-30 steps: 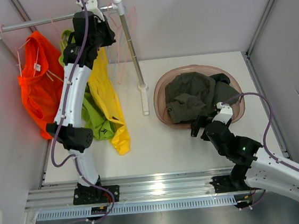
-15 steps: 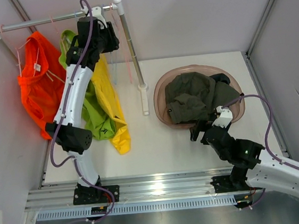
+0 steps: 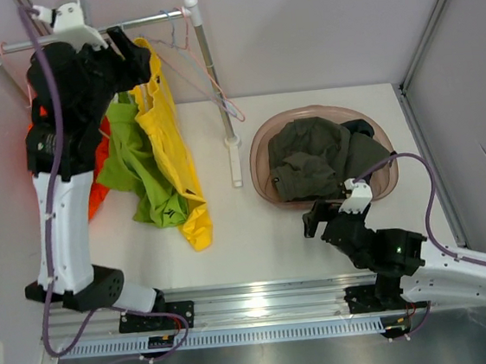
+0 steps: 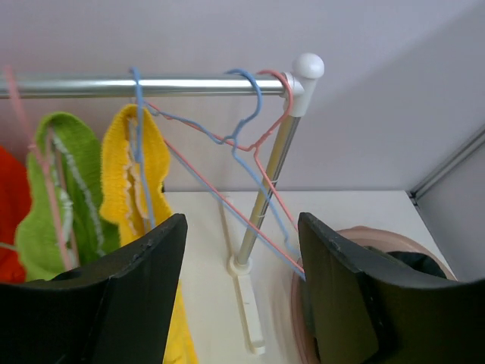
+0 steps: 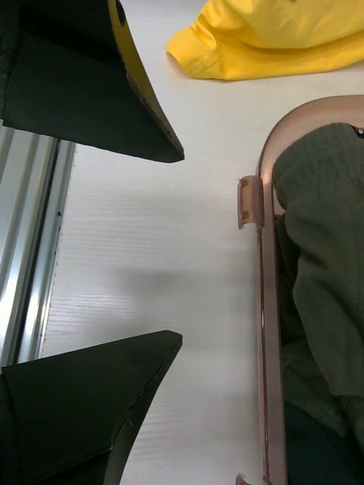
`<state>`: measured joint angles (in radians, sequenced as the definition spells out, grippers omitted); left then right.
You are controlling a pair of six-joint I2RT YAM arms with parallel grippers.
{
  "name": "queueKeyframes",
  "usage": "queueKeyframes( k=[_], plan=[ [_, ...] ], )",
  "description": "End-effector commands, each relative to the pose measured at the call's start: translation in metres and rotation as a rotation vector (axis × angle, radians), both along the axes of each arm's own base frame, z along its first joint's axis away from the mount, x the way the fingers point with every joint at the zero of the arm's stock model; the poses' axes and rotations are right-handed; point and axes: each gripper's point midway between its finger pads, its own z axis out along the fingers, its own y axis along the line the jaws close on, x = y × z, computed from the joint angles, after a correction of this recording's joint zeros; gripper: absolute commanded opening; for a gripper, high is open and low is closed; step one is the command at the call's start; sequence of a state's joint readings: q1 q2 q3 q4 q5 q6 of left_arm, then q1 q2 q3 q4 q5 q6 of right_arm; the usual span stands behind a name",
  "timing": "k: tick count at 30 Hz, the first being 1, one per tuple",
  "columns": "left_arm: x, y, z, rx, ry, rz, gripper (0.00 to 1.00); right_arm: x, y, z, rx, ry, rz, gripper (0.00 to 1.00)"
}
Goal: Remove the shorts from the hanger
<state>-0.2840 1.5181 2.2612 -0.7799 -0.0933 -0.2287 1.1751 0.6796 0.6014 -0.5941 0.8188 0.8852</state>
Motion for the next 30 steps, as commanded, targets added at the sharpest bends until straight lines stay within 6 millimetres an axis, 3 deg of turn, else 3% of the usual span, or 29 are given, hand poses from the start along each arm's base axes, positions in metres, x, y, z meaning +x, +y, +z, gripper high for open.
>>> queueKeyframes(
  k=[1,8,20,23,26,27,28,30],
  plan=[
    [-0.004,0.021,-0.011,0.057,0.011,0.092,0.66,0.002,-0.004,0.021,0.045,-0.044,-0.062,0.99],
    [0.016,0.042,-0.060,0.111,0.119,0.191,0.68,-0.007,-0.007,0.025,0.042,-0.050,-0.066,0.99],
    [0.089,0.047,-0.122,0.155,0.248,0.261,0.62,-0.013,-0.017,0.024,0.013,-0.045,-0.082,0.99],
    [0.101,0.050,-0.133,0.162,0.278,0.287,0.53,-0.013,-0.021,0.023,0.009,-0.045,-0.090,1.00],
    [0.106,0.049,-0.134,0.151,0.274,0.297,0.30,-0.013,-0.024,0.023,0.007,-0.050,-0.095,0.99],
    [0.107,0.051,-0.131,0.147,0.264,0.305,0.13,-0.013,-0.024,0.022,0.005,-0.052,-0.097,0.99],
    [0.107,0.052,-0.131,0.148,0.262,0.314,0.02,-0.013,-0.024,0.022,0.006,-0.053,-0.097,0.99],
    [0.107,0.055,-0.125,0.141,0.252,0.332,0.00,-0.012,-0.021,0.021,0.004,-0.056,-0.092,0.99]
  ],
)
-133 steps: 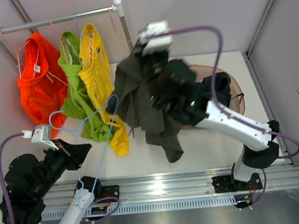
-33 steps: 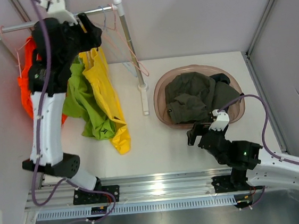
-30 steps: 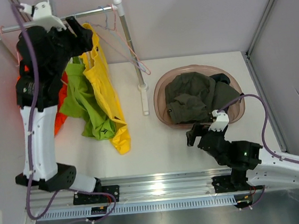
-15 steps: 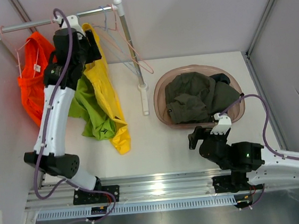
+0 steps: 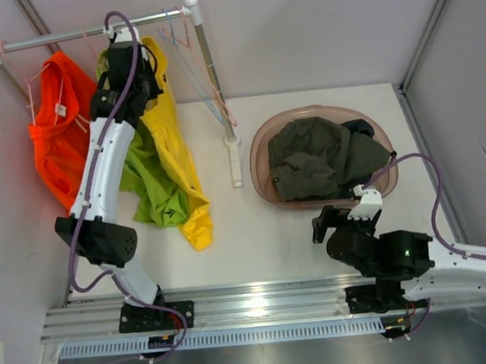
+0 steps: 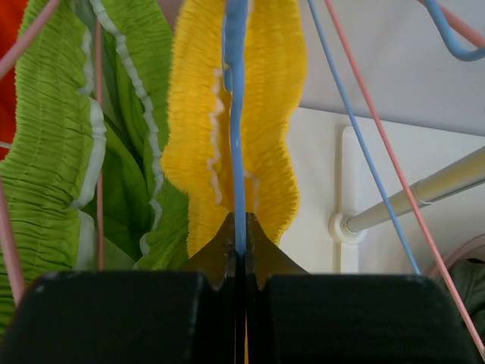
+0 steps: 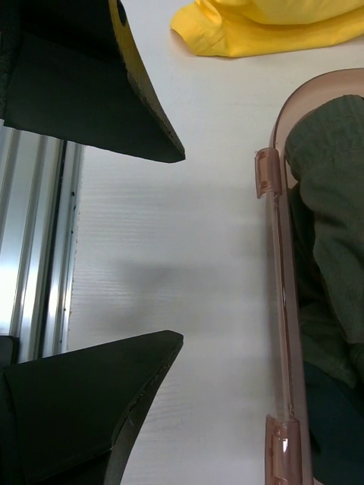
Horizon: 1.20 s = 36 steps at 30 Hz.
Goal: Remove the shorts from the hanger
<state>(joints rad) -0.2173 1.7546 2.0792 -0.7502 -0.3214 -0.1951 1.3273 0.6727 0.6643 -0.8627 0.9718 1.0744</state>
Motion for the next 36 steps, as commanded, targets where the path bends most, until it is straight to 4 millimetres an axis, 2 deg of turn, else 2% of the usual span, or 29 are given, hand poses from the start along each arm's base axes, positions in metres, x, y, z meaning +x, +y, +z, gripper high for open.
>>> queueKeyframes(
  k=[1,4,7,8,9,10,11,12,13,15,16,17,18,19,20,21,22,23,25,26,27,29,30,32,33,35,36],
  plan=[
    [0.001,0.010,0.042,-0.010,-0.110,0.045,0.00,0.007,0.000,0.017,0.053,-0.057,-0.046,0.99],
    [-0.008,0.007,0.065,-0.032,-0.145,0.025,0.00,0.009,0.008,0.022,0.038,-0.075,-0.021,0.99],
    [-0.032,0.005,0.104,-0.064,-0.225,0.023,0.00,0.013,0.024,0.040,0.060,-0.112,0.018,1.00],
    [-0.040,0.004,0.112,-0.073,-0.240,0.021,0.00,0.014,0.028,0.048,-0.006,-0.144,0.077,0.99],
    [-0.051,0.001,0.126,-0.088,-0.271,0.009,0.00,0.014,0.051,0.070,0.071,-0.180,0.148,0.99],
    [-0.061,0.000,0.141,-0.107,-0.304,0.003,0.00,0.013,0.063,0.091,0.100,-0.220,0.207,1.00],
    [-0.067,-0.002,0.146,-0.115,-0.313,-0.003,0.00,0.012,0.073,0.108,0.042,-0.282,0.301,0.99],
    [-0.073,-0.007,0.150,-0.123,-0.321,-0.016,0.00,0.004,0.097,0.136,0.135,-0.334,0.405,0.99],
    [-0.082,-0.006,0.157,-0.139,-0.334,-0.018,0.00,0.002,0.111,0.164,0.165,-0.375,0.455,0.99],
    [-0.089,-0.007,0.152,-0.151,-0.313,-0.021,0.00,-0.005,0.136,0.198,0.174,-0.438,0.553,0.99],
    [-0.095,-0.007,0.155,-0.166,-0.316,-0.022,0.00,-0.010,0.164,0.197,0.139,-0.429,0.628,0.99],
    [-0.095,-0.008,0.144,-0.164,-0.288,-0.022,0.00,-0.014,0.175,0.233,0.177,-0.473,0.649,0.99],
    [-0.098,-0.009,0.143,-0.169,-0.287,-0.024,0.00,-0.024,0.190,0.245,0.152,-0.505,0.692,0.99],
    [-0.108,-0.007,0.149,-0.183,-0.308,-0.026,0.00,-0.027,0.219,0.237,0.097,-0.500,0.723,0.99],
    [-0.105,-0.009,0.132,-0.176,-0.268,-0.024,0.00,-0.032,0.230,0.268,0.134,-0.545,0.724,0.99],
    [-0.108,-0.009,0.134,-0.187,-0.280,-0.029,0.00,-0.043,0.244,0.275,0.115,-0.570,0.753,1.00],
    [-0.119,-0.007,0.141,-0.206,-0.303,-0.030,0.00,-0.045,0.270,0.262,0.071,-0.563,0.774,0.99],
    [-0.119,-0.008,0.130,-0.207,-0.280,-0.029,0.00,-0.048,0.280,0.283,0.106,-0.591,0.772,1.00],
    [-0.126,-0.009,0.128,-0.225,-0.271,-0.039,0.00,-0.048,0.300,0.282,0.096,-0.594,0.792,0.99],
    [-0.135,-0.008,0.132,-0.236,-0.282,-0.044,0.00,-0.048,0.319,0.277,0.105,-0.594,0.797,1.00],
    [-0.138,-0.010,0.130,-0.245,-0.277,-0.053,0.00,-0.044,0.326,0.284,0.133,-0.601,0.807,1.00],
    [-0.143,-0.011,0.126,-0.253,-0.270,-0.059,0.00,-0.040,0.339,0.286,0.173,-0.604,0.809,1.00],
    [-0.149,-0.011,0.125,-0.262,-0.270,-0.065,0.00,-0.037,0.350,0.282,0.175,-0.600,0.815,1.00],
    [-0.156,-0.011,0.123,-0.272,-0.263,-0.072,0.00,-0.025,0.358,0.279,0.190,-0.591,0.797,0.99],
    [-0.163,-0.010,0.127,-0.286,-0.272,-0.078,0.00,-0.021,0.366,0.270,0.175,-0.582,0.796,0.99],
    [-0.171,-0.011,0.127,-0.296,-0.266,-0.092,0.00,-0.009,0.371,0.269,0.172,-0.583,0.771,0.99],
    [-0.179,-0.010,0.131,-0.309,-0.280,-0.097,0.00,-0.005,0.379,0.258,0.152,-0.573,0.765,1.00]
  ],
)
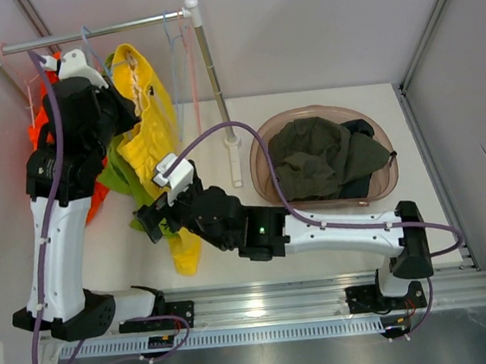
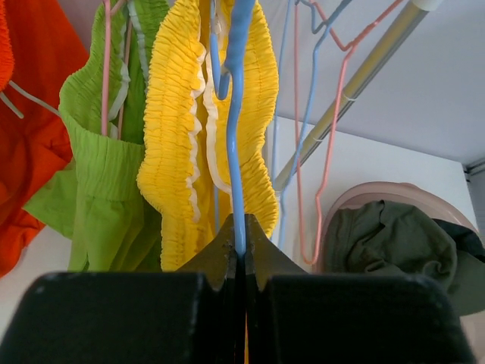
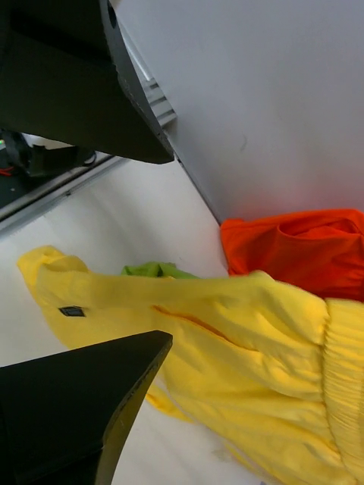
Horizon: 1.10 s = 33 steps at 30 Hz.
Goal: Remove the shorts from the hanger
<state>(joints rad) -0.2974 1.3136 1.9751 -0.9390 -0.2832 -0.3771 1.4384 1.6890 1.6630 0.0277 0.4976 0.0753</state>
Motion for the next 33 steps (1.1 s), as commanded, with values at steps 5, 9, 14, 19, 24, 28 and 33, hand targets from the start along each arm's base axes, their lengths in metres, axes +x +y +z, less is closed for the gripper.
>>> queueKeyframes(
  k=[5,9,14,19,24,28,33],
  plan=[
    [-0.046,-0.004,0.038,-0.116,-0.132,-0.066,0.00,0.034,0.018,0.007,0.077,0.004,-0.081,0.79],
    [-0.058,-0.002,0.041,-0.126,-0.148,-0.077,0.00,0.026,0.025,-0.023,0.035,0.042,-0.080,0.00],
    [-0.063,0.005,0.052,-0.103,-0.197,-0.061,0.00,-0.021,0.008,-0.038,0.034,0.074,-0.036,0.00],
    [-0.052,0.014,0.058,-0.035,-0.221,-0.017,0.00,-0.106,-0.019,-0.082,-0.034,0.098,-0.005,0.00],
    [-0.044,0.017,0.058,0.000,-0.218,-0.002,0.00,-0.131,-0.037,-0.106,-0.063,0.131,-0.054,0.00],
    [-0.063,-0.003,0.040,-0.057,-0.154,-0.124,0.00,-0.106,-0.030,-0.094,-0.033,0.118,-0.097,0.00],
    [-0.109,-0.016,-0.013,-0.154,0.008,-0.214,0.00,-0.008,-0.020,-0.055,-0.032,0.053,-0.225,0.00]
  ],
)
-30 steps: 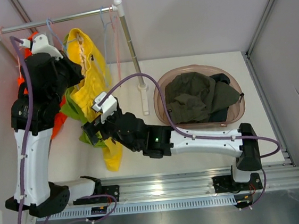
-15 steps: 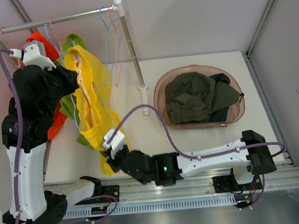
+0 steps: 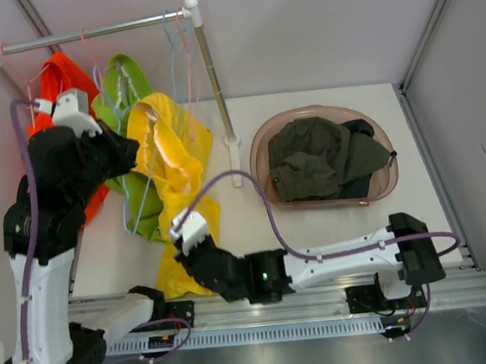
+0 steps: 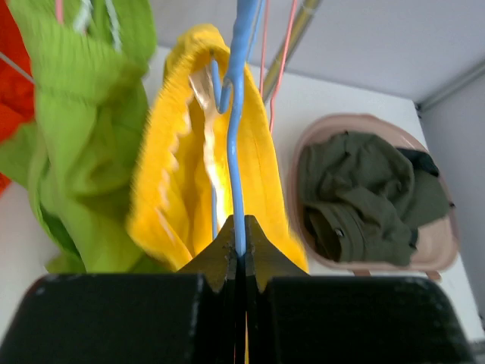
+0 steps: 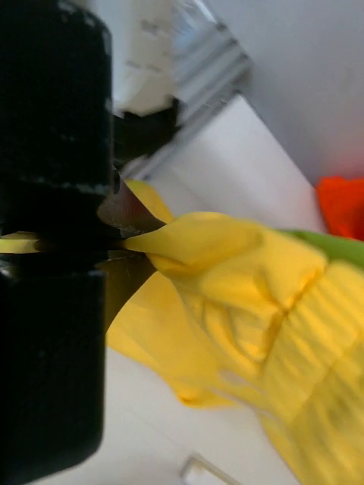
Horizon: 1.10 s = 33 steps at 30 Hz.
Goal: Remove the shorts from the hanger
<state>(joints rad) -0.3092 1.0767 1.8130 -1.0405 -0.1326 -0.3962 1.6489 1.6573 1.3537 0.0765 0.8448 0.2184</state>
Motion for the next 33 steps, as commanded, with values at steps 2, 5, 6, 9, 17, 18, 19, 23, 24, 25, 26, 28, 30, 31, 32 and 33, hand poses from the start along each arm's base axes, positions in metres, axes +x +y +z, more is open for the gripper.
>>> queueKeyframes(
  k=[2,5,6,9,17,18,19,23,24,25,26,28,30,31,32,33],
  plan=[
    [-0.049,-0.010,-0.011,-0.145,0.020,-0.077,0.00,0.102,0.006,0.097,0.143,-0.068,-0.125,0.00],
    [-0.078,-0.011,-0.026,-0.168,0.075,-0.112,0.00,0.161,0.004,0.128,0.122,-0.104,-0.185,0.00],
    [-0.087,-0.009,-0.033,-0.169,0.102,-0.111,0.00,0.172,0.002,0.126,0.085,-0.104,-0.197,0.00],
    [-0.103,0.000,-0.024,-0.155,0.067,-0.102,0.00,0.190,0.000,0.134,0.068,-0.100,-0.221,0.00],
    [-0.097,0.040,0.018,-0.073,-0.072,0.076,0.00,0.101,-0.047,0.126,0.118,-0.075,-0.181,0.00],
    [-0.100,0.043,0.024,-0.084,-0.104,0.088,0.00,0.097,-0.069,0.144,0.157,-0.088,-0.221,0.00],
    [-0.096,0.042,0.018,-0.090,-0.097,0.094,0.00,0.096,-0.079,0.152,0.154,-0.103,-0.231,0.00],
    [-0.084,0.026,0.002,-0.130,-0.083,0.045,0.00,0.131,-0.139,0.224,0.206,-0.176,-0.338,0.00],
    [-0.083,0.024,0.001,-0.137,-0.088,0.036,0.00,0.143,-0.150,0.233,0.188,-0.197,-0.367,0.00],
    [-0.081,0.021,-0.005,-0.136,-0.074,0.027,0.00,0.163,-0.178,0.264,0.231,-0.228,-0.439,0.00],
    [-0.079,0.021,-0.009,-0.131,-0.070,0.026,0.00,0.173,-0.191,0.275,0.203,-0.263,-0.471,0.00],
    [-0.081,0.024,-0.010,-0.110,-0.083,0.029,0.00,0.190,-0.206,0.296,0.208,-0.304,-0.500,0.00],
    [-0.081,0.028,-0.017,-0.090,-0.071,0.044,0.00,0.207,-0.241,0.332,0.252,-0.359,-0.556,0.00],
    [-0.081,0.029,-0.019,-0.077,-0.072,0.044,0.00,0.215,-0.244,0.337,0.246,-0.374,-0.571,0.00],
    [-0.081,0.029,-0.021,-0.073,-0.070,0.045,0.00,0.222,-0.266,0.354,0.270,-0.401,-0.617,0.00],
    [-0.080,0.030,-0.022,-0.067,-0.072,0.045,0.00,0.226,-0.271,0.360,0.266,-0.420,-0.625,0.00]
  ],
)
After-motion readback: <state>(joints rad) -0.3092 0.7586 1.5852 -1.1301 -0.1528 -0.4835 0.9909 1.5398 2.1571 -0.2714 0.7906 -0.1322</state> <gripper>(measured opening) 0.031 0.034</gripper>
